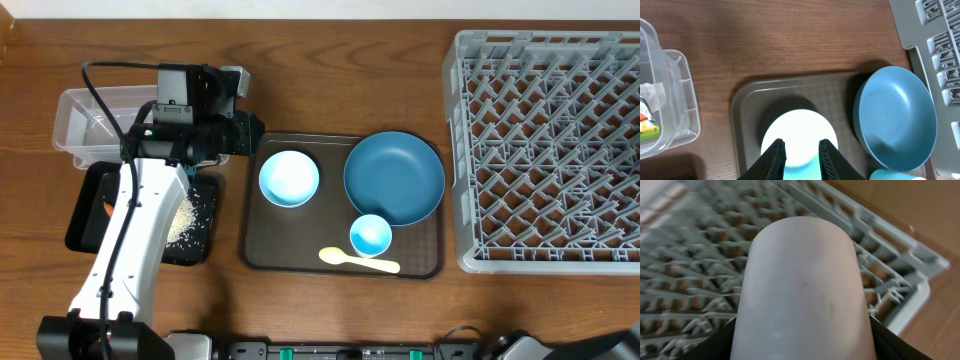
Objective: Sort waste into correct bins and load items into the dishwasher rack
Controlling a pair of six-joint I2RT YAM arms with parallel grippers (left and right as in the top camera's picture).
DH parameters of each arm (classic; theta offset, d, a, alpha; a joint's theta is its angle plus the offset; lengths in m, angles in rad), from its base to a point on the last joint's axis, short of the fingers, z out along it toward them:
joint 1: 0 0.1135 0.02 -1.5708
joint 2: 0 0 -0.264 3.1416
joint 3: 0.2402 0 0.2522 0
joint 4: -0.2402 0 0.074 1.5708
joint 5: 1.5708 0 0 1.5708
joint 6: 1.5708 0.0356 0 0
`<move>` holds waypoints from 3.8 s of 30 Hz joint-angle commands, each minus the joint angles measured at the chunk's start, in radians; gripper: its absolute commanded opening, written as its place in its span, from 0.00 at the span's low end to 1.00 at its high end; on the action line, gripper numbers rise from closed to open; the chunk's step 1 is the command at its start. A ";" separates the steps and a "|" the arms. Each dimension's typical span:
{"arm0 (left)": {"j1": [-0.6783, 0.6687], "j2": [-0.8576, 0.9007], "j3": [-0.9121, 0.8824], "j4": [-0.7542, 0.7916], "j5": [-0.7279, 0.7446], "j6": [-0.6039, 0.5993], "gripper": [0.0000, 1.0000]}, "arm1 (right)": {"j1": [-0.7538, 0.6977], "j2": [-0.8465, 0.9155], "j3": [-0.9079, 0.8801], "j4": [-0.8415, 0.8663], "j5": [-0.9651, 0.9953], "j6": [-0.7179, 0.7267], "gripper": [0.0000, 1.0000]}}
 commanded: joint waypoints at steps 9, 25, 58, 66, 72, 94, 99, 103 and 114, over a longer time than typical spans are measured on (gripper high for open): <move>0.003 -0.009 0.005 -0.011 -0.009 0.010 0.25 | -0.115 0.175 0.017 0.004 -0.002 0.079 0.53; 0.003 -0.009 0.005 -0.039 -0.009 0.010 0.26 | -0.116 0.346 0.017 0.114 -0.153 0.080 0.99; -0.177 0.014 -0.006 -0.135 -0.006 0.006 0.42 | 0.476 0.142 0.017 -0.050 -0.166 -0.018 0.99; -0.367 0.074 -0.024 -0.204 -0.006 0.005 0.42 | 0.691 0.142 0.017 -0.039 -0.196 -0.043 0.99; -0.451 0.153 -0.025 -0.296 -0.005 0.005 0.44 | 0.725 0.142 0.017 -0.043 -0.197 -0.050 0.99; -0.602 0.299 -0.027 -0.222 -0.017 -0.047 0.49 | 0.723 0.142 0.017 -0.061 -0.197 -0.050 0.99; -0.602 0.321 -0.026 -0.205 -0.016 -0.063 0.20 | 0.722 0.142 0.017 -0.066 -0.196 -0.050 0.99; -0.591 0.299 -0.013 -0.205 -0.016 -0.062 0.06 | 0.723 0.142 0.017 -0.063 -0.196 -0.050 0.99; -0.373 0.122 0.047 -0.184 0.226 -0.051 0.06 | 0.723 0.139 0.017 -0.025 -0.280 -0.079 0.99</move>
